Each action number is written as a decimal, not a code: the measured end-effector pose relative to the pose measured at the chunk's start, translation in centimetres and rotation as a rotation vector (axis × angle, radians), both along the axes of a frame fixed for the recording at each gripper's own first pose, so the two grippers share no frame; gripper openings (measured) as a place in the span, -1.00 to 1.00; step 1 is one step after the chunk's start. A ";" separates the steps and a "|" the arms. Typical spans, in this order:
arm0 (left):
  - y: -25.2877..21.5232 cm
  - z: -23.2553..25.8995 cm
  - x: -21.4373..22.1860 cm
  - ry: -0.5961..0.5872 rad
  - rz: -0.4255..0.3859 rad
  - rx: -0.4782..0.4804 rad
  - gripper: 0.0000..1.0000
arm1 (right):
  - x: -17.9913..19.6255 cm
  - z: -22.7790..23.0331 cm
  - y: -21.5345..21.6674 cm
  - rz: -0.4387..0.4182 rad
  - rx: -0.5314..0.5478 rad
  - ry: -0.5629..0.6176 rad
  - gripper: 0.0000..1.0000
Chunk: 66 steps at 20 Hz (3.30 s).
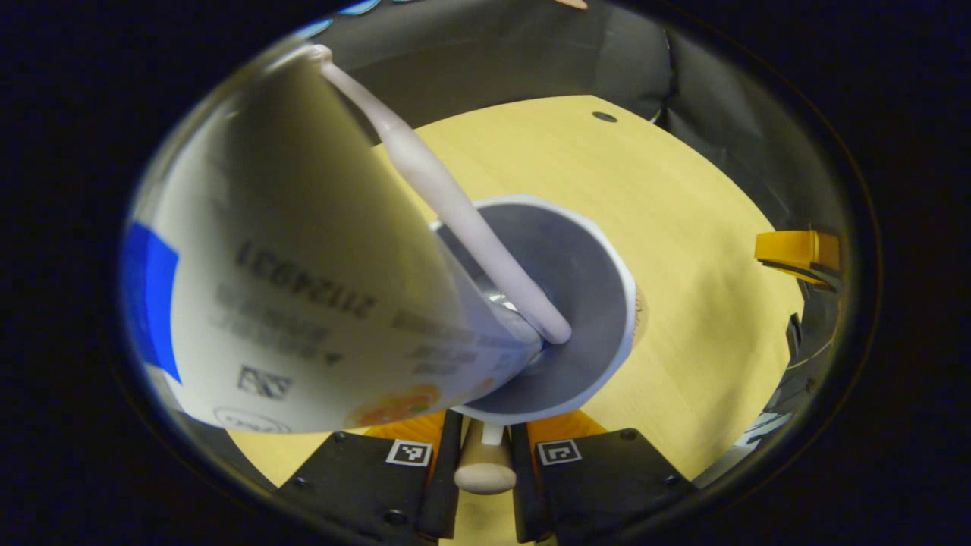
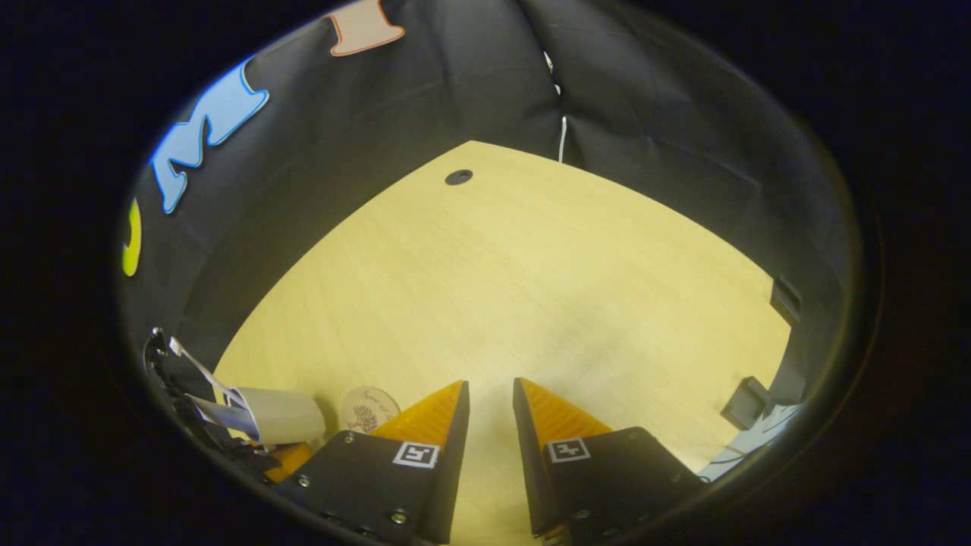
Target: Put the toothbrush and toothpaste on the desktop into the cup, then pick up the cup and place it on the coaster on the desktop.
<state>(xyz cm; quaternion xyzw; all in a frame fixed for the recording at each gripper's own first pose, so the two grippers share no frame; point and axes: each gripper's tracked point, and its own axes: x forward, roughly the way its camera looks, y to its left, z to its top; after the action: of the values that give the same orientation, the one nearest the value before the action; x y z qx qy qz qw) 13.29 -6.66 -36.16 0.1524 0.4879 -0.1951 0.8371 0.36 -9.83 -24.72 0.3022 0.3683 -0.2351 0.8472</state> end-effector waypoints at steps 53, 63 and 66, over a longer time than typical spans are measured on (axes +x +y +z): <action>13.4 23.8 -7.1 -0.406 0.199 -0.250 -0.08 | -0.7 10.4 8.8 0.283 -0.142 -0.273 -0.26; 19.0 43.6 -8.2 -0.904 0.303 -0.390 -0.16 | -1.7 25.8 14.2 0.458 -0.497 -0.616 -0.26; 19.6 45.8 -8.6 -0.990 0.303 -0.369 0.00 | -1.8 28.3 14.7 0.466 -0.541 -0.684 -0.26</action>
<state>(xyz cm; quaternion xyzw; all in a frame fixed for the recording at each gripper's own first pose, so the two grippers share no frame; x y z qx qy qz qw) 4.69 12.92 9.67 0.0045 0.0098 -0.0596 0.9982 -1.43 4.85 3.56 0.0408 0.0526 -0.0140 0.9977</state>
